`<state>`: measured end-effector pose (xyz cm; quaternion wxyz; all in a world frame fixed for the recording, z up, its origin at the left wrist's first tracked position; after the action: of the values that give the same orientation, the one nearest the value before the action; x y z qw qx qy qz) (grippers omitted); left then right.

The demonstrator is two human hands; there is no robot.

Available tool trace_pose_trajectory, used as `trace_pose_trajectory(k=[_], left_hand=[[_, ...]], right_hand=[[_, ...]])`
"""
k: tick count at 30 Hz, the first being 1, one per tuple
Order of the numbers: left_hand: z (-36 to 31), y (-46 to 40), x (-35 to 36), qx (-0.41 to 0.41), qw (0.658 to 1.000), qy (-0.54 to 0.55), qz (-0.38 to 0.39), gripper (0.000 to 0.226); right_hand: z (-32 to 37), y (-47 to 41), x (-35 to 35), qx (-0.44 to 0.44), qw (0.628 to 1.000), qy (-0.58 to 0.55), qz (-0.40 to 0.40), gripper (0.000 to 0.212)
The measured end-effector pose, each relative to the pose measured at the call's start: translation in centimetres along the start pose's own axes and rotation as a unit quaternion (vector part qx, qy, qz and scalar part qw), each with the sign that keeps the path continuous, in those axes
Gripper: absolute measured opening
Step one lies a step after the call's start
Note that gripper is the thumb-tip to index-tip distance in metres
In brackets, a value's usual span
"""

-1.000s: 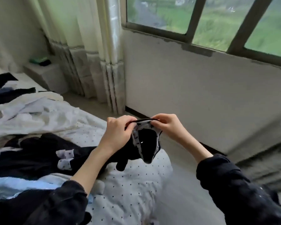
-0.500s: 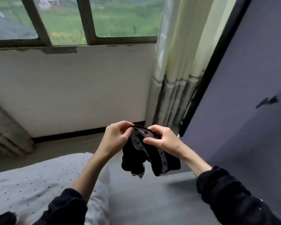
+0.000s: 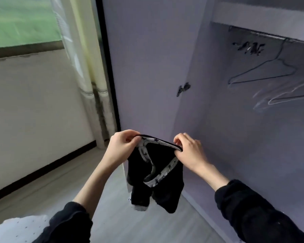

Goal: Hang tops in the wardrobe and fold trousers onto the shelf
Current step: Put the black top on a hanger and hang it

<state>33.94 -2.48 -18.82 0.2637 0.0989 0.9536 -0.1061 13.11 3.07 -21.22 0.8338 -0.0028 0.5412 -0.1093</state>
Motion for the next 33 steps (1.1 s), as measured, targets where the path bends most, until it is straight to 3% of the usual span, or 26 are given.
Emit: trace_pose_trajectory(k=[10,17,19,21,22,25,27,33], left_hand=[[-1.8,-7.8,7.2,0.076,0.984,-0.01,0.162,0.014],[-2.0,-9.5,10.6,0.105,0.956,-0.108,0.253,0.012],[-2.6,-9.4,11.1,0.152,0.935,-0.186,0.262,0.045],[-3.5,-9.5,11.5,0.235,0.901,-0.291,0.221,0.083],[-3.8,-9.6,11.8,0.266,0.891,-0.316,0.186,0.085],[-4.9,-9.9,12.2,0.332,0.892,-0.294,0.088,0.045],[-5.2,-10.1,12.3,0.355,0.894,-0.267,0.063,0.027],[-5.7,-10.9,12.2,0.312,0.911,-0.241,0.122,0.026]], right_hand=[[-8.1,-0.5,-6.3,0.141,0.985,0.029,-0.095,0.021],[-8.9,-1.4,-7.8,0.177,0.97,-0.13,-0.109,0.018],[-8.9,-1.8,-8.2,0.178,0.966,-0.156,-0.108,0.014],[-8.9,-2.1,-8.6,0.176,0.962,-0.177,-0.112,0.011],[-8.9,-2.0,-8.8,0.174,0.961,-0.184,-0.111,0.011],[-9.3,-1.9,-9.6,0.173,0.958,-0.197,-0.117,0.012],[-9.6,-2.0,-10.1,0.176,0.958,-0.192,-0.119,0.015],[-10.5,-1.2,-10.1,0.184,0.97,-0.107,-0.119,0.011]])
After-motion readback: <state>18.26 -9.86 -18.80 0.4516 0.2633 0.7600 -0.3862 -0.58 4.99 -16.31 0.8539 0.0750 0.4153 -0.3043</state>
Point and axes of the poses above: each hand's wrist, its own y-axis away from the middle knuckle, its own x-axis out of the palm, z = x × y, the point moved 5 cm from there along -y, towards the middle knuckle, and after that the axes turned 2 degrees about x, right-handed, at the moved point
